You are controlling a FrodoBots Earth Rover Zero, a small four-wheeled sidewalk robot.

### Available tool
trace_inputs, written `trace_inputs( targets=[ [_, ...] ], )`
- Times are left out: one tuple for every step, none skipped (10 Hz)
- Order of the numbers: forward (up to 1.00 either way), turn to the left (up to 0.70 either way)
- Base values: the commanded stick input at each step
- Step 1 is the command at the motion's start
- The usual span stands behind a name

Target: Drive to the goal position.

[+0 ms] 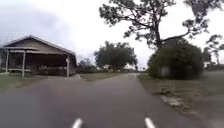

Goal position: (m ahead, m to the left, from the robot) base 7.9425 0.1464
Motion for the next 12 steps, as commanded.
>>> trace_inputs(
  targets=[
    [0.80, 0.03],
    [0.80, 0.03],
    [0.80, 0.03],
    [0.80, 0.03],
    [0.80, 0.03],
    [0.80, 0.03],
    [0.80, 0.03],
    [0.80, 0.03],
    [0.80, 0.03],
    [0.80, 0.03],
    [0.80, 0.03],
    [0.80, 0.03]
  ],
)
